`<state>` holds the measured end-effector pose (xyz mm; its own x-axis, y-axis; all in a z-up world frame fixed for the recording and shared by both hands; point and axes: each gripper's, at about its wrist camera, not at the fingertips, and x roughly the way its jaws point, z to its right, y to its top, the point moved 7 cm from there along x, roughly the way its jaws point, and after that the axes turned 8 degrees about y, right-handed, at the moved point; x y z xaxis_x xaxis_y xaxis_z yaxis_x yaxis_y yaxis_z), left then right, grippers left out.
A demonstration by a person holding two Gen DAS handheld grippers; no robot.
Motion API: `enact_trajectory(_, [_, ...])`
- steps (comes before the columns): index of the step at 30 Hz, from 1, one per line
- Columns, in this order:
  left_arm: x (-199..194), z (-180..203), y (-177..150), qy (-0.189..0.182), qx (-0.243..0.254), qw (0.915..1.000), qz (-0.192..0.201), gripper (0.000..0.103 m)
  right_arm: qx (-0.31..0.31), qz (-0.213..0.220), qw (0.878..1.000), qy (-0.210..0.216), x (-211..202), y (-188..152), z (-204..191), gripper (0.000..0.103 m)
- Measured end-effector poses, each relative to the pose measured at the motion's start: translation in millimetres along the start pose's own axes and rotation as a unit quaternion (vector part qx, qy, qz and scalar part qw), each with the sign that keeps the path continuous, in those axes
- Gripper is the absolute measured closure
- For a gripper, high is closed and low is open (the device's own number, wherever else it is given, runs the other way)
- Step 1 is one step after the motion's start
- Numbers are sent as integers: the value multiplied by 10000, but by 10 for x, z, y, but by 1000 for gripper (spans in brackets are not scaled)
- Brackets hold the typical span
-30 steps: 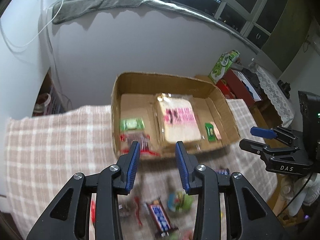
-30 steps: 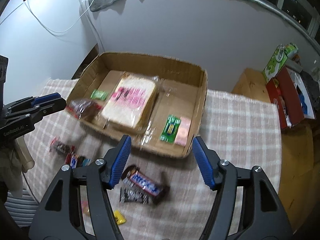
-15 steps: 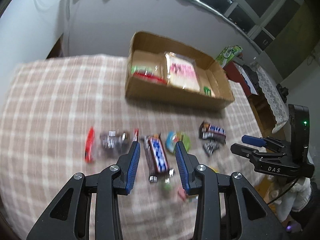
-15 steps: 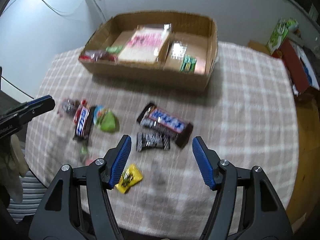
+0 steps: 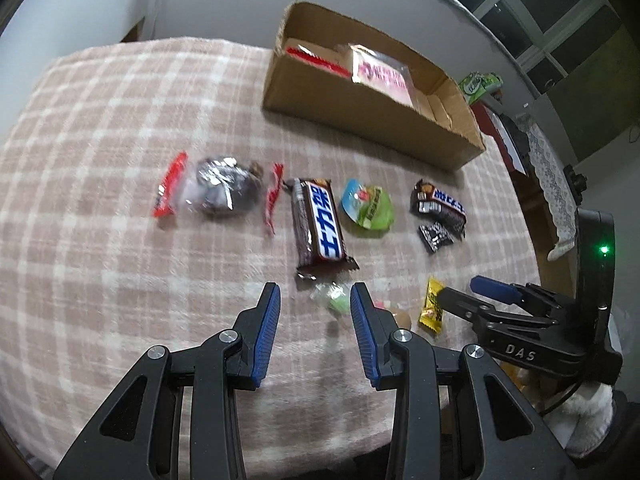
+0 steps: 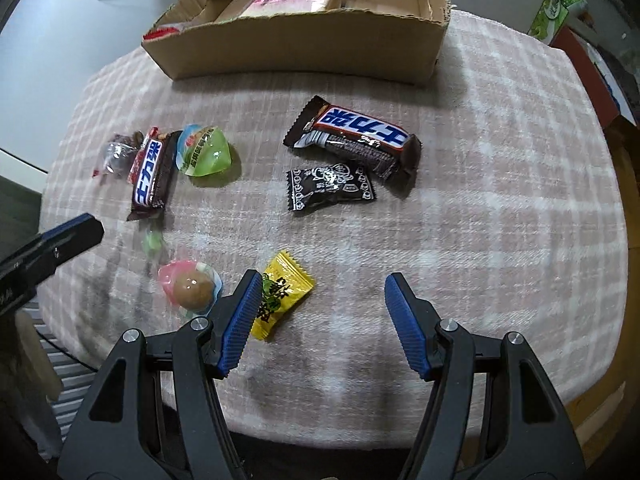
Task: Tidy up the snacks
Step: 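Withdraw both grippers from the box toward the yellow candy, then close the right gripper on the yellow candy while the left grasps the small clear-wrapped green candy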
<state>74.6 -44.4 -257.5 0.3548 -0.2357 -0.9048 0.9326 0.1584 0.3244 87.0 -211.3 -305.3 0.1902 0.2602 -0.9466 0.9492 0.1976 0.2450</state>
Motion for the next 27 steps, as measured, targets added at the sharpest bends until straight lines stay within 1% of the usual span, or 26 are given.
enact_trajectory(6, [145, 102, -39, -41, -90, 9999, -126, 68, -77, -28, 9996, -282, 91, 12, -85, 37])
enact_trajectory(12, [256, 174, -76, 119, 74, 9997, -197, 68, -167, -60, 9994, -298, 113, -13, -63, 37])
enact_trajectory(15, [287, 148, -84, 176, 44, 9996, -205, 68, -56, -29, 9996, -274, 115, -37, -50, 37])
enact_trajectory(18, [299, 165, -95, 285, 179, 9993, -170, 68, -52, -44, 9997, -255, 116, -45, -37, 37])
enact_trajectory(21, [309, 202, -103, 412, 401, 9983, -127, 69, -304, -121, 9988, -355, 136, -22, -51, 37])
enact_trajectory(25, [296, 170, -123, 434, 495, 9978, -87, 78, -411, -199, 9984, -333, 162, 6, -71, 37])
enact_trajectory(27, [291, 150, -126, 409, 516, 9978, -78, 80, -400, -191, 9986, -291, 151, -19, -42, 37])
